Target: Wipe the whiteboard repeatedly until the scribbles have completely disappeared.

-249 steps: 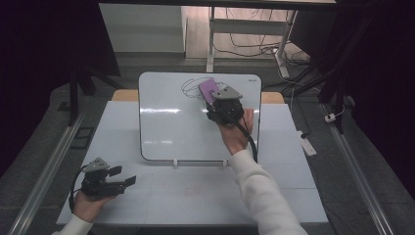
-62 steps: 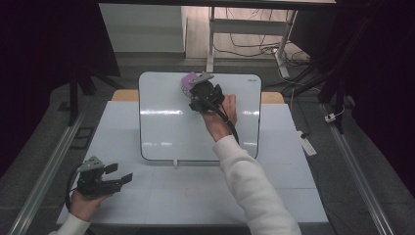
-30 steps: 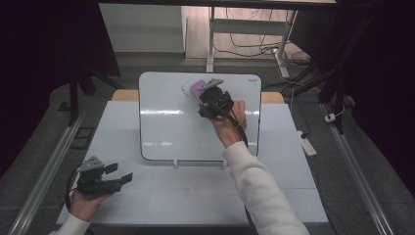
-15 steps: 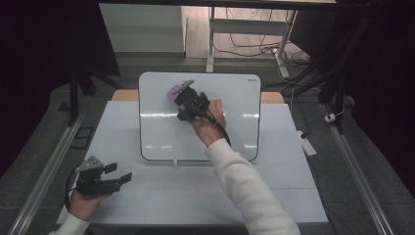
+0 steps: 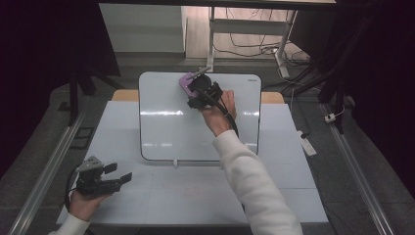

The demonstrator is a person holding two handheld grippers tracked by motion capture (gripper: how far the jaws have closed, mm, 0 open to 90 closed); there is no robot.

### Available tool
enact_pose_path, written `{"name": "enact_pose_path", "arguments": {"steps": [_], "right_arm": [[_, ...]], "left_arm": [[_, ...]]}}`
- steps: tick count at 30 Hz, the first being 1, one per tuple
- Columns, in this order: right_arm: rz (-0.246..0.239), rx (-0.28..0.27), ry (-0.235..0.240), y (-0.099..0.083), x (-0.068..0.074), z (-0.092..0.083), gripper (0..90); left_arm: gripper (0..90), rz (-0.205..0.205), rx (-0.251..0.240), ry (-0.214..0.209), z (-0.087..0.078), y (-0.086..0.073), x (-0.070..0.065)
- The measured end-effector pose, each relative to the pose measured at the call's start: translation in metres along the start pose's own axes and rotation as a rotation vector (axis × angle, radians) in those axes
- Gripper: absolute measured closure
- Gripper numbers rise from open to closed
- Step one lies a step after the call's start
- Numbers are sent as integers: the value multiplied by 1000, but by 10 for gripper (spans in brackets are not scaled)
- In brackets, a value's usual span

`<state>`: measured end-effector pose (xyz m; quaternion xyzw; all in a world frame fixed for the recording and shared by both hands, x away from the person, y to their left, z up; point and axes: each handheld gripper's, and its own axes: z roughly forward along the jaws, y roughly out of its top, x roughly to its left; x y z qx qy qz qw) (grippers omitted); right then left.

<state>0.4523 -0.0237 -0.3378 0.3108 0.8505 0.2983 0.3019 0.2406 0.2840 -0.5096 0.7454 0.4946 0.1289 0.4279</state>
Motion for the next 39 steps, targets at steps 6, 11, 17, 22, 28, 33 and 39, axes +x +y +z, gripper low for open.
{"name": "enact_pose_path", "arguments": {"steps": [6,11,17,22,28,33,39], "right_arm": [[-75,6,63,-12,33,7,415],[-54,-5,71,-39,32,3,415],[72,-44,-26,-57,-15,-14,414],[81,-50,-60,-58,-19,-15,414],[42,-46,-32,-33,0,-5,414],[-19,-23,29,-14,23,4,414],[-32,-27,99,-17,37,7,414]], "left_arm": [[233,1,7,-5,1,0,1],[233,-2,5,-6,1,0,1],[233,0,6,-6,1,0,0],[234,0,9,-4,2,0,-1],[233,1,7,-5,2,0,-1],[234,1,10,-6,3,0,0],[234,1,3,-6,1,0,0]]}}
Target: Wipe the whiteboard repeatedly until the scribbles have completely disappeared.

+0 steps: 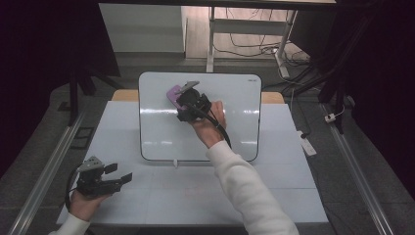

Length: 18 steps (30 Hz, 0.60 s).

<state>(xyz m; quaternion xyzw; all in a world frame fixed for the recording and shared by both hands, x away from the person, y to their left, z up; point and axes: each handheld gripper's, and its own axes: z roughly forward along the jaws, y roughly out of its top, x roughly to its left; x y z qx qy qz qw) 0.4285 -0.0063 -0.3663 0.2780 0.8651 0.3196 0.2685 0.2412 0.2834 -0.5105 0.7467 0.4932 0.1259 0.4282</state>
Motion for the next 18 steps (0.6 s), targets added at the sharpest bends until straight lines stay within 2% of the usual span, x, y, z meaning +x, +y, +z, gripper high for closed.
{"name": "enact_pose_path", "arguments": {"steps": [1,3,6,9,13,18], "right_arm": [[20,0,13,-3,-3,-2,414],[48,-15,-1,-12,-12,-7,414],[87,-52,4,-31,-28,-18,413],[123,-97,35,-51,-37,-32,414],[150,-161,78,-76,-36,-53,414],[179,-228,126,-110,-23,-73,413]], "left_arm": [[234,0,0,0,0,0,0],[234,1,1,-1,0,0,0],[233,-1,2,1,1,0,0],[233,-3,3,1,2,1,-1],[233,-4,3,1,2,2,-3],[233,-8,-10,-5,1,3,-4]]}}
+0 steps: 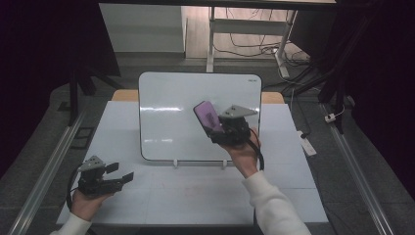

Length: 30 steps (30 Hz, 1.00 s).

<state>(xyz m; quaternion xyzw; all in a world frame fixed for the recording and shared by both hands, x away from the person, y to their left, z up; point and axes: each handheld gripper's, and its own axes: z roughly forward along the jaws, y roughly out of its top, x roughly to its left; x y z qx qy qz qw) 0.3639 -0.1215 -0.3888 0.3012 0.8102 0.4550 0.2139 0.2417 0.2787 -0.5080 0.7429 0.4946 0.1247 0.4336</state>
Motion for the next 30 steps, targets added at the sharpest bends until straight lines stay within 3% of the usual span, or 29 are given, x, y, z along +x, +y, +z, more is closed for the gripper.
{"name": "enact_pose_path", "arguments": {"steps": [6,17,22,30], "right_arm": [[24,-50,19,-31,9,-18,413],[60,-95,53,-60,10,-28,413],[63,-107,51,-67,13,-28,413],[48,-91,65,-82,26,-13,412]], "left_arm": [[232,-3,-2,-9,1,1,-2],[234,15,-21,-21,3,7,-9],[239,36,-45,-37,6,15,-19],[242,82,-58,-86,21,33,-47]]}}
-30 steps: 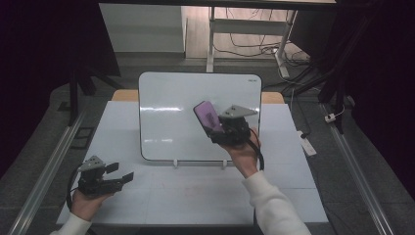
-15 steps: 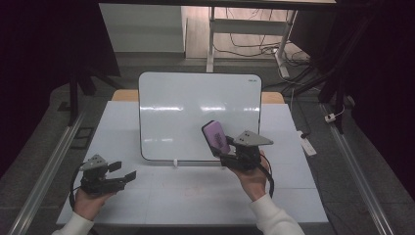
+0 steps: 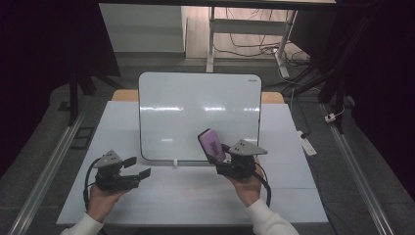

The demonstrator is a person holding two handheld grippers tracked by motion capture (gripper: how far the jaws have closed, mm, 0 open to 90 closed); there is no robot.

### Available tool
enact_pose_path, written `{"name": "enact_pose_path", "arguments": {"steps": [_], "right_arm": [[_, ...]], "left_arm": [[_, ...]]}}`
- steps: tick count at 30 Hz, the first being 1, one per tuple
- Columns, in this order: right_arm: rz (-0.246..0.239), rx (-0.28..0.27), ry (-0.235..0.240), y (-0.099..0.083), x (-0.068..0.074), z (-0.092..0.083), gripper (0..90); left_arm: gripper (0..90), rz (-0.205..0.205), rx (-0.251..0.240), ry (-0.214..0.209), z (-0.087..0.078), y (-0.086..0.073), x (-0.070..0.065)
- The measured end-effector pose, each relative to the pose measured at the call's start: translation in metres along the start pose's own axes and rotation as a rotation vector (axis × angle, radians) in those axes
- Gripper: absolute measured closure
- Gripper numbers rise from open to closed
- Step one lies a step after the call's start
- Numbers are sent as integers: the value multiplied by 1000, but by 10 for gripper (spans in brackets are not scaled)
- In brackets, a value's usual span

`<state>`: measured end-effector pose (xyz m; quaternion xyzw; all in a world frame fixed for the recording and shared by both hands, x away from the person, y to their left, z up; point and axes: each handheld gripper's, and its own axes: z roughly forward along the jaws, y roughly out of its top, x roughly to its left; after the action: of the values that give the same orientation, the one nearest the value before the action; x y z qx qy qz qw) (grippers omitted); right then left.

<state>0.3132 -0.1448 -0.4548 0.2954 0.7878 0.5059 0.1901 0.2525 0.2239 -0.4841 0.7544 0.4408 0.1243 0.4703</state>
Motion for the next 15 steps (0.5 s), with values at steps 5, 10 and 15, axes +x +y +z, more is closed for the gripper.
{"name": "enact_pose_path", "arguments": {"steps": [5,10,15], "right_arm": [[-5,4,4,-5,9,5,413],[-23,15,16,-12,20,12,412],[-29,10,21,-15,27,16,412]], "left_arm": [[244,24,-9,-47,12,14,-16],[246,54,-15,-103,28,29,-35],[252,64,-14,-139,43,40,-45]]}}
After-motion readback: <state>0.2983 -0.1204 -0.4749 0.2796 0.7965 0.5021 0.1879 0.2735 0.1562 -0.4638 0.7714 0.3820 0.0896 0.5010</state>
